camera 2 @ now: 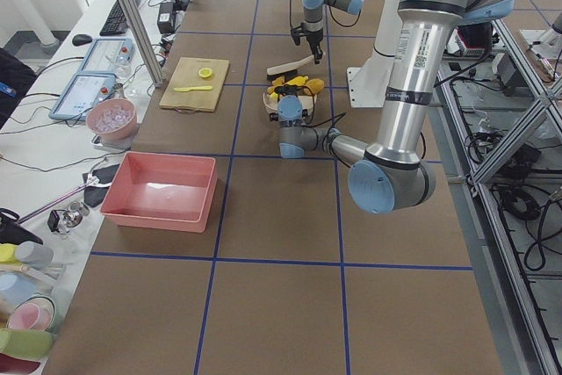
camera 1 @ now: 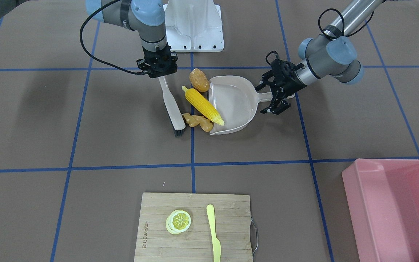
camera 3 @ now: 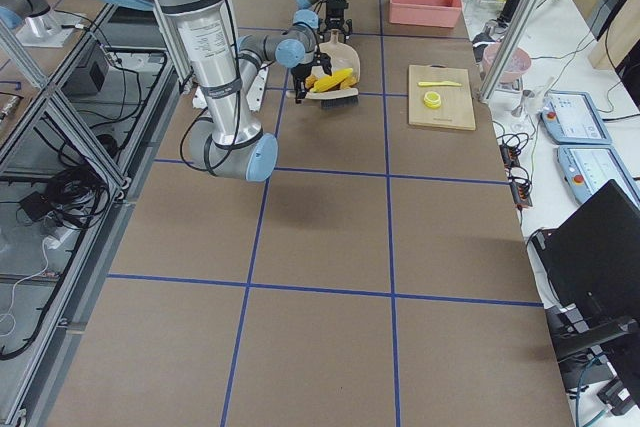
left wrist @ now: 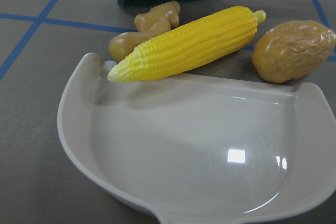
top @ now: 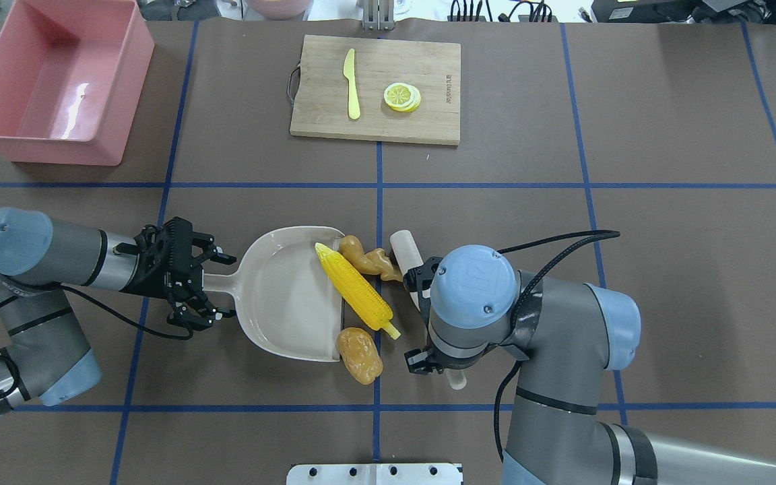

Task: Sweep and dump trash into bin
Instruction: 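Sweep the corn and potato toward the dustpan with the right gripper's brush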

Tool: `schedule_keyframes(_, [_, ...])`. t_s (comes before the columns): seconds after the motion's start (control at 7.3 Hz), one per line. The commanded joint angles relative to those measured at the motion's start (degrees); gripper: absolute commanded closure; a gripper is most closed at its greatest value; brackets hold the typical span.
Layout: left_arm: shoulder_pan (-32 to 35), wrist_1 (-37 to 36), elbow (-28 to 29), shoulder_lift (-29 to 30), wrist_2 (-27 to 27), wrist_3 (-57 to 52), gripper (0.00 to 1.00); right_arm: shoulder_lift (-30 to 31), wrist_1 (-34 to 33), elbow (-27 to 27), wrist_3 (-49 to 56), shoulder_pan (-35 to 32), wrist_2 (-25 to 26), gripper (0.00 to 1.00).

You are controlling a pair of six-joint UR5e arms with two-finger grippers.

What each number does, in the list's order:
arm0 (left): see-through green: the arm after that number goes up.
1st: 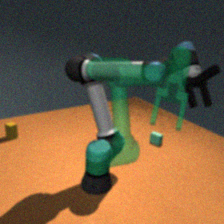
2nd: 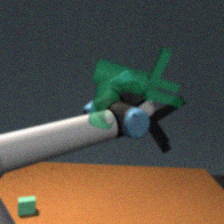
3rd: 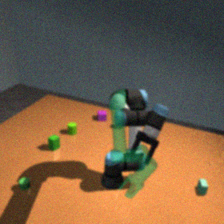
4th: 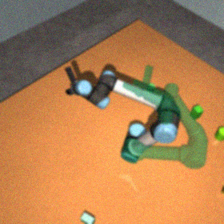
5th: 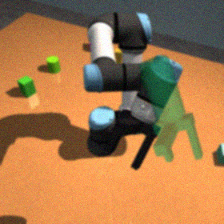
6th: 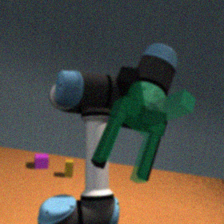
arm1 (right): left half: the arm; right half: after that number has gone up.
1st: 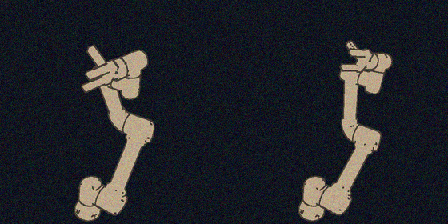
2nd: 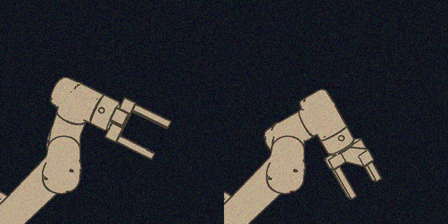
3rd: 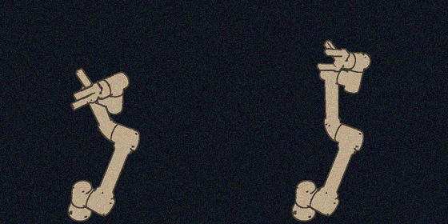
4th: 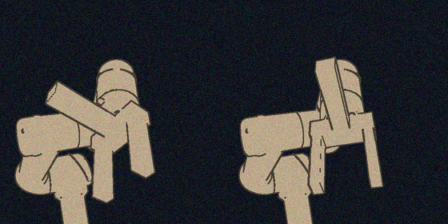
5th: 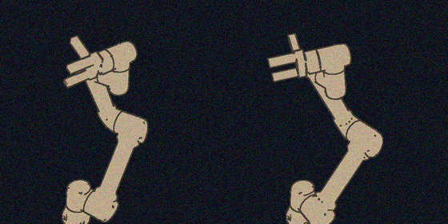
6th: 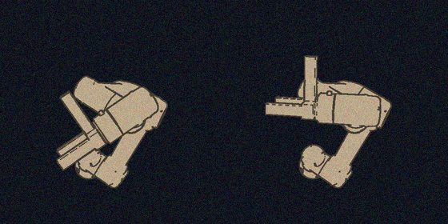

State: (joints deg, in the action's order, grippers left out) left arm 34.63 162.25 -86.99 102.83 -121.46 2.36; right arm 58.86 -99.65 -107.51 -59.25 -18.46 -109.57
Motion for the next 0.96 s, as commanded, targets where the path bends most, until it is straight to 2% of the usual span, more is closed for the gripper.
schedule_keyframes(0.0, [0.0, 0.0, -0.02, 0.0, 0.0, -0.07, 0.02, -2.5, -0.01, -0.24, -3.23, 2.02, -0.38, 1.0])
schedule_keyframes(0.55, [0.0, 0.09, -0.11, 0.0, 0.0, -0.07, 0.02, -6.55, -0.37, 0.2, -7.02, 5.02, -0.47, 1.0])
schedule_keyframes(0.69, [0.0, 0.17, -0.11, 0.0, 0.0, -0.07, 0.02, -9.26, -4.98, 0.28, -6.5, 5.02, -0.56, 1.0])
schedule_keyframes(0.82, [0.0, 0.17, -0.11, 0.0, 0.0, -0.07, 0.02, -8.94, -6.25, -0.06, -5.19, 4.67, -0.64, 1.0])
